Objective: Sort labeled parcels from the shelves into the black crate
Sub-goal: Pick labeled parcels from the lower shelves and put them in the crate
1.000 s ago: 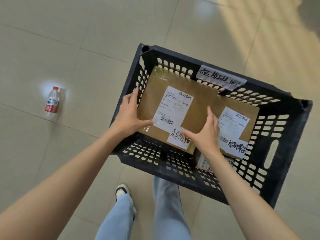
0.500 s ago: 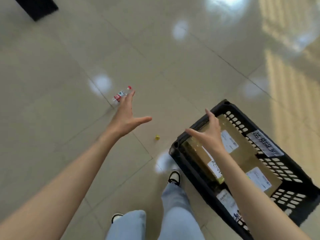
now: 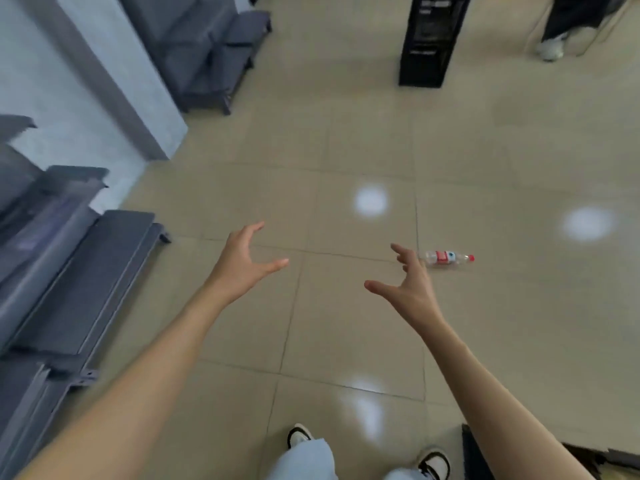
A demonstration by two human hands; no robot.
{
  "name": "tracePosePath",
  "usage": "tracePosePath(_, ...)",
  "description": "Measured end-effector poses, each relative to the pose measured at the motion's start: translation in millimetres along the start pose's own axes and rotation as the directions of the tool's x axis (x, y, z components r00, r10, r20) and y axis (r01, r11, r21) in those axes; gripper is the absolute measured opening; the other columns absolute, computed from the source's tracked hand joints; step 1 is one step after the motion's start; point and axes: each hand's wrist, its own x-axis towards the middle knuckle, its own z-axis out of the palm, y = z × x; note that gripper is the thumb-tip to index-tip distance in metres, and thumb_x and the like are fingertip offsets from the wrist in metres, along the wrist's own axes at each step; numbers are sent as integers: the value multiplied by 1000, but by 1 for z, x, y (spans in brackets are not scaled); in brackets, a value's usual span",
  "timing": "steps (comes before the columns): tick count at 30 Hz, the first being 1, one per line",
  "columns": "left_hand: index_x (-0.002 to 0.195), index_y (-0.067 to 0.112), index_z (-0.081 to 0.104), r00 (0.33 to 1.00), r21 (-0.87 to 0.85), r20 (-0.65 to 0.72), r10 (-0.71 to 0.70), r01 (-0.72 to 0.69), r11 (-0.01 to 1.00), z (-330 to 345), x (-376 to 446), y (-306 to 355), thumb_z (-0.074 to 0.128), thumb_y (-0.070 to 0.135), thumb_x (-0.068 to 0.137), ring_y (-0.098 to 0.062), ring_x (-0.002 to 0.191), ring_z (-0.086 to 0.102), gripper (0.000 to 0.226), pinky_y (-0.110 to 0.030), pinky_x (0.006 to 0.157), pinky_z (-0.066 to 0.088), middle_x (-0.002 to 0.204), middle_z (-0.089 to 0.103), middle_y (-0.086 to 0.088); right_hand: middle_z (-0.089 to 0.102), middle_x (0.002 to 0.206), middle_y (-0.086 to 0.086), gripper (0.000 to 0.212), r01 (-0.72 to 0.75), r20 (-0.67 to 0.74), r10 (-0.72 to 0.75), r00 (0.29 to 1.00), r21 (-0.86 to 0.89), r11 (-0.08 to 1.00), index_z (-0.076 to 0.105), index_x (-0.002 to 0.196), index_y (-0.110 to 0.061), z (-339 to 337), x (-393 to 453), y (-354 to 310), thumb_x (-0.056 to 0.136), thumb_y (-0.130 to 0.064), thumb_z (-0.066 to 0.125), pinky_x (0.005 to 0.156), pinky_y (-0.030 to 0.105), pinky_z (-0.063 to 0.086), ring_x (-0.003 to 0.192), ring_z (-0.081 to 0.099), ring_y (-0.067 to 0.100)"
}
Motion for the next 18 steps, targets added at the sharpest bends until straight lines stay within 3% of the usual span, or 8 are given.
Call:
tracePosePath(6, 136, 29, 38, 949, -115, -284, -137, 108, 987, -161, -26, -93, 77, 33, 73, -13, 123, 40, 74, -29, 97, 34, 139, 36, -3, 42, 135, 8, 79, 213, 273, -206, 940, 5, 977, 39, 135, -25, 161, 14, -122, 68, -22, 81, 105, 40, 35, 127, 40, 23)
tracePosePath(11, 134, 36, 37, 861, -221, -453, -233, 145, 965, -249, -52, -151, 76, 42, 70, -11, 126, 38, 75, -32, 99, 36, 140, 36, 4, 42, 134, 8, 79, 395, 433, -370, 822, 34, 918, 40, 135, -22, 260, 18, -212, 68, -20, 81, 104, 36, 36, 126, 41, 21)
tracePosePath(18, 135, 36, 36, 731, -287, -588, -345, 211, 934, -339, -54, -221, 75, 42, 72, -13, 127, 38, 74, -28, 96, 31, 141, 35, 1, 42, 132, 8, 78, 522, 579, -483, 657, 113, 846, 41, 135, -21, 388, 39, -304, 68, -20, 81, 103, 33, 36, 124, 41, 19)
